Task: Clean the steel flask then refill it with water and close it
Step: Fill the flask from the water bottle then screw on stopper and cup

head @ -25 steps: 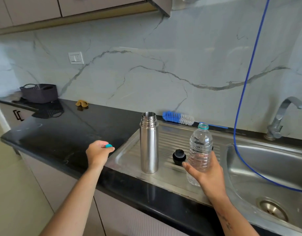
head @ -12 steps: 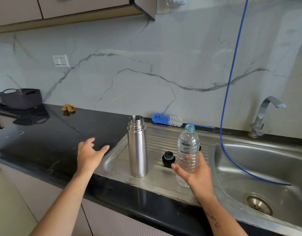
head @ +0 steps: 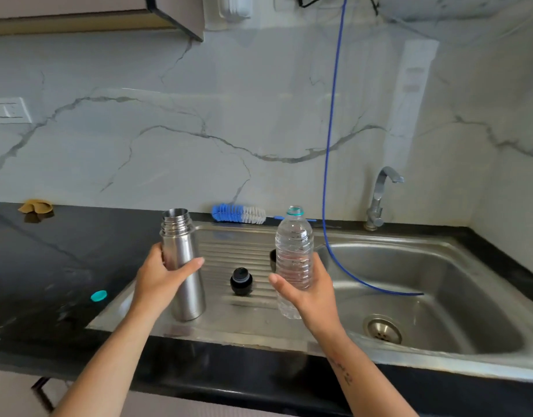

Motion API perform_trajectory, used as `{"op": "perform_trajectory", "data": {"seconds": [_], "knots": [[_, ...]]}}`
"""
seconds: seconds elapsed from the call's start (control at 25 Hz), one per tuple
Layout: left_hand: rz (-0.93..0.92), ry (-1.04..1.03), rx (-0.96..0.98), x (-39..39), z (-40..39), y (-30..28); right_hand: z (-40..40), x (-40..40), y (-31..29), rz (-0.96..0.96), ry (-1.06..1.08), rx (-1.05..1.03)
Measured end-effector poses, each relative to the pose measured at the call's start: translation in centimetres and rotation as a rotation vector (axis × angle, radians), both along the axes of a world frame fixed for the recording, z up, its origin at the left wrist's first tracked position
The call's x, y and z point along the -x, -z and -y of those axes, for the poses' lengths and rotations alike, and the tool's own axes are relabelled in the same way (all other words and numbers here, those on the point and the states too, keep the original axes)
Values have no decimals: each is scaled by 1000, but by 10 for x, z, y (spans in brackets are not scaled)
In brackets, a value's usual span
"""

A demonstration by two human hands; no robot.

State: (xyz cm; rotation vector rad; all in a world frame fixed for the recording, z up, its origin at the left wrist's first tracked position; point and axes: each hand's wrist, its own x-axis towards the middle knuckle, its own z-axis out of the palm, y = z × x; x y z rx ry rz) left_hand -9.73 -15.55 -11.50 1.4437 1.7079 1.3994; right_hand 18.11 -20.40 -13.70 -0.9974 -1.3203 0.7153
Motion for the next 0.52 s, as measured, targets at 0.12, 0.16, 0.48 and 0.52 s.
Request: {"op": "perform_trajectory", "data": {"seconds": [0.12, 0.16, 0.48, 0.52], "knots": [[-16, -102, -93, -14, 16, -10, 6, -26, -3, 30, 11, -19], [-3, -108, -153, -24, 25, -16, 9, -37, -2, 33, 26, -23], [229, 325, -336, -179, 33, -52, 4, -142, 10, 122, 247, -4], [234, 342, -318, -204, 24, -49, 2, -156, 9, 126, 279, 0]]}}
